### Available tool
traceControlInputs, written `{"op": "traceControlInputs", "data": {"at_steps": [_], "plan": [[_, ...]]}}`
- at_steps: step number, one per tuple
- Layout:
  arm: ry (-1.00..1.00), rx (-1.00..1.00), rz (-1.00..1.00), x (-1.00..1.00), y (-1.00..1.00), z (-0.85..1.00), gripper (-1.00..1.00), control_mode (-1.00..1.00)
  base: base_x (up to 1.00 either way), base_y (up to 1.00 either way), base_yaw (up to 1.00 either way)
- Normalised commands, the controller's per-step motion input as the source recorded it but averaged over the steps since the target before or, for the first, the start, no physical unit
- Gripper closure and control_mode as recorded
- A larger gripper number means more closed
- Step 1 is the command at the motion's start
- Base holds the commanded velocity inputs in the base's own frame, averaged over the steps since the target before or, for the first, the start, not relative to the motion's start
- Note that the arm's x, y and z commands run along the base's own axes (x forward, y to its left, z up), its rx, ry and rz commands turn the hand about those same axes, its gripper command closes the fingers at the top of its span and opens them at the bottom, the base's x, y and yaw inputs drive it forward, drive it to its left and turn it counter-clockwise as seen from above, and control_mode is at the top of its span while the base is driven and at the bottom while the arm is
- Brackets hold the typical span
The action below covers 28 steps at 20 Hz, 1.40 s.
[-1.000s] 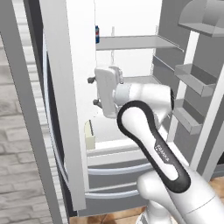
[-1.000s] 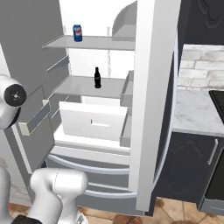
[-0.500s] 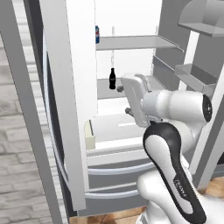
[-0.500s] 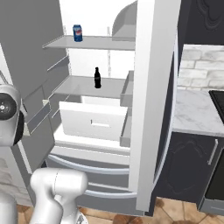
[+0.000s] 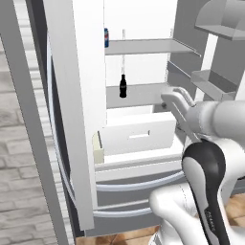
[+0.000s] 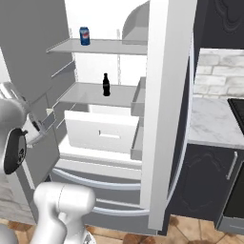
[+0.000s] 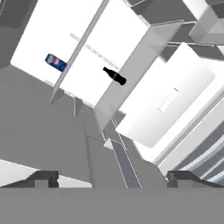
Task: Open the fridge, grab two sodas, and place both sodas inside the bowl with ice on the dining counter.
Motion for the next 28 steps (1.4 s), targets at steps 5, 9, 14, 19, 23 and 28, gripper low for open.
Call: {"op": "traceControlInputs", "data": {"at_steps": [5,9,14,19,23,28], "plan": [[0.03,-0.37,-0.10,-0.17,-0.61,-0.06,-1.00,-1.00,0.00,0.00,0.00],[0.00,-0.38,0.00,-0.06,-0.36,-0.19,-1.00,-1.00,0.00,0.00,0.00],[0.00,-0.35,0.16,0.00,-0.19,-0.43,-1.00,-1.00,0.00,0.00,0.00],[0.00,-0.28,0.21,-0.01,-0.26,-0.39,-1.00,-1.00,0.00,0.00,0.00],[0.02,-0.26,0.16,0.00,0.02,-0.47,-1.00,-1.00,0.00,0.00,0.00],[0.00,-0.04,0.04,0.00,0.12,-0.19,-1.00,-1.00,0.00,0.00,0.00]]}}
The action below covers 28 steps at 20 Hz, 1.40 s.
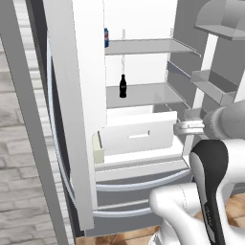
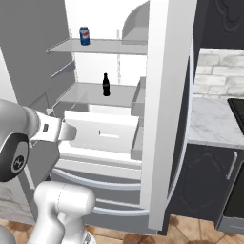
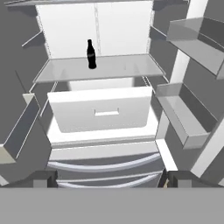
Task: Open the fridge, grab two sodas, and place both sodas inside the bowl with ice on the dining counter.
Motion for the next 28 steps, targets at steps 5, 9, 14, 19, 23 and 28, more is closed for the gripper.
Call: {"op": "traceControlInputs", "data": {"at_steps": [5,9,14,19,23,28], "plan": [[0.02,-0.01,0.00,0.04,0.00,-0.05,-1.00,-1.00,0.00,0.00,0.00],[0.00,-0.01,0.00,0.10,0.02,-0.04,-1.00,1.00,0.07,0.02,0.00],[0.00,0.00,0.00,0.00,0.00,0.00,-1.00,1.00,0.51,0.04,0.00],[0.00,0.00,0.00,0.00,0.00,0.00,-1.00,1.00,0.62,0.06,0.00],[0.00,0.00,0.00,0.00,0.00,0.00,-1.00,1.00,0.60,0.01,0.00],[0.00,0.00,0.00,0.00,0.00,0.00,-1.00,1.00,0.61,0.00,0.00]]}}
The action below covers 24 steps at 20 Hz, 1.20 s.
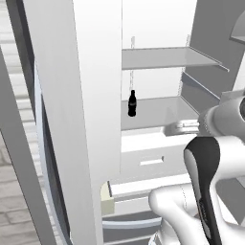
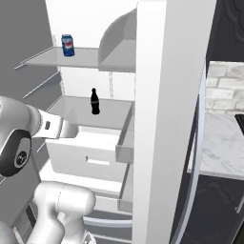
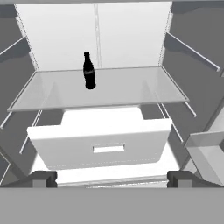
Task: Open the fridge, grab two sodas, and place both sodas inside the bowl with ice on the dining counter.
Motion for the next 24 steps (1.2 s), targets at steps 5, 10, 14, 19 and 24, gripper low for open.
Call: {"op": "traceControlInputs", "data": {"at_steps": [5,10,14,19,24], "plan": [[0.00,0.00,0.00,0.00,0.00,0.00,-1.00,1.00,0.51,0.04,0.00],[0.00,0.00,0.00,0.00,0.00,0.00,-1.00,1.00,0.32,0.15,0.01],[-0.27,0.00,0.05,0.04,0.24,-0.47,-1.00,-1.00,0.00,0.00,0.00],[-0.28,0.00,0.08,0.25,0.26,-0.39,-1.00,-1.00,0.00,0.00,0.00],[-0.28,0.00,0.07,0.39,0.17,-0.26,-1.00,-1.00,0.00,0.00,0.00]]}}
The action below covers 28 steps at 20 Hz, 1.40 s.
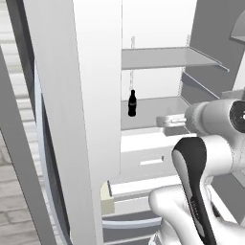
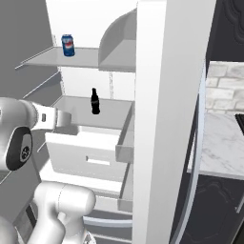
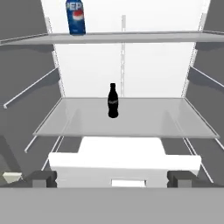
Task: Open the fridge, grab two sodas, and place both sodas inside the bowl with ice on the dining counter.
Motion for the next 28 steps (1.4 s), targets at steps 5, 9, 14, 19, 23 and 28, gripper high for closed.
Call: {"op": "traceControlInputs", "data": {"at_steps": [5,9,14,19,23,28], "plan": [[-0.19,0.00,0.04,0.52,0.17,-0.38,-1.00,-1.00,0.00,0.00,0.00],[-0.13,0.00,0.00,0.48,0.05,-0.33,-1.00,-1.00,0.00,0.00,0.00],[-0.05,0.00,0.00,0.56,0.00,-0.28,-1.00,-1.00,0.00,0.00,0.00],[0.00,0.00,0.00,0.59,0.00,-0.28,-1.00,-1.00,0.00,0.00,0.00],[0.00,0.00,0.01,0.59,0.00,-0.22,-1.00,-1.00,0.00,0.00,0.00],[0.00,0.00,0.02,0.57,0.00,-0.14,-1.00,-1.00,0.00,0.00,0.00]]}}
